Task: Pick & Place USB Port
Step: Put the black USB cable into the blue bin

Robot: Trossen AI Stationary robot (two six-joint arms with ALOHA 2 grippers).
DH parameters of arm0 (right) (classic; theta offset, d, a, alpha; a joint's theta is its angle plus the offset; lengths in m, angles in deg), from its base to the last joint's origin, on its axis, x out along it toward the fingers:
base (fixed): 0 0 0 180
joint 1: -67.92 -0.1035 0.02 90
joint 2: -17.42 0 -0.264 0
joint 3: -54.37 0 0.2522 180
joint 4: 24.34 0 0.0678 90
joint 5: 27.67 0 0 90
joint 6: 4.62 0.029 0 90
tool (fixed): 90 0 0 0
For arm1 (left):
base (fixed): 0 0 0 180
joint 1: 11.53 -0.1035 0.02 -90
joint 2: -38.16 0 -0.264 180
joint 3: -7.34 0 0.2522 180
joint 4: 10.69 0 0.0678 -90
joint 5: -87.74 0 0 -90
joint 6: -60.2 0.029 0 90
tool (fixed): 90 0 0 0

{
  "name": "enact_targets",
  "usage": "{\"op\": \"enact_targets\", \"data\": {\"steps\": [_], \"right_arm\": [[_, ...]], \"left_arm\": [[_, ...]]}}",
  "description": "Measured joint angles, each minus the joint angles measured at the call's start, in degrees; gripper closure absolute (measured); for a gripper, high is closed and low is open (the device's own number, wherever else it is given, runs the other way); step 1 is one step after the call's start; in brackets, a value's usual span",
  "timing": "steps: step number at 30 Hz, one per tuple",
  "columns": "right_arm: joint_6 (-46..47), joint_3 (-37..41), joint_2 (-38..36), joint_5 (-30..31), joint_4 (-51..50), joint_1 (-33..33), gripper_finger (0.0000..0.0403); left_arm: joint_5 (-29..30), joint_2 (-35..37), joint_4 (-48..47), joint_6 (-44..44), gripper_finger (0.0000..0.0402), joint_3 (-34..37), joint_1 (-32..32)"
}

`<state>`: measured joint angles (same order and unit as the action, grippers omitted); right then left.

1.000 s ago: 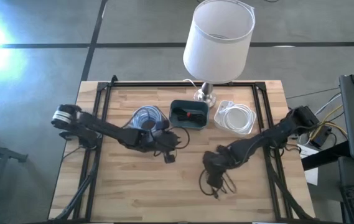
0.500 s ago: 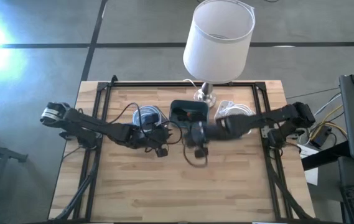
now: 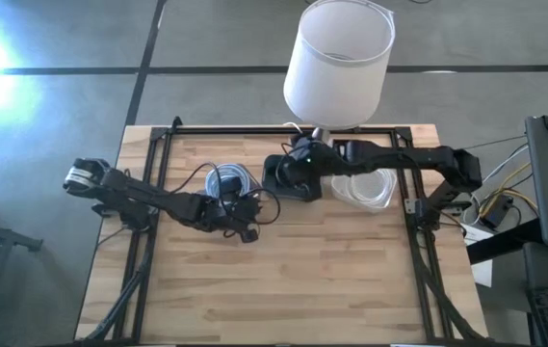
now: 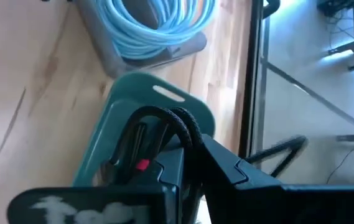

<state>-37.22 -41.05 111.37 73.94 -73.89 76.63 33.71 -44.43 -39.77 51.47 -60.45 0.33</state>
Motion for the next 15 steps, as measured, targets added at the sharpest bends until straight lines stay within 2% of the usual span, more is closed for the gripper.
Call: {"op": "enact_targets", "data": {"steps": [7, 15], "right_arm": [[-0.3, 4.4, 0.0, -1.5, 2.1, 2.2, 0.0370], [-0.6, 11.5, 0.0, -1.2, 12.3, 2.1, 0.0369]], "left_arm": [[0.0, 0.0, -0.2, -1.7, 0.0329, 0.1, 0.0], [0.0, 0.0, -0.2, -3.5, 0.0329, 0.1, 0.0]]}}
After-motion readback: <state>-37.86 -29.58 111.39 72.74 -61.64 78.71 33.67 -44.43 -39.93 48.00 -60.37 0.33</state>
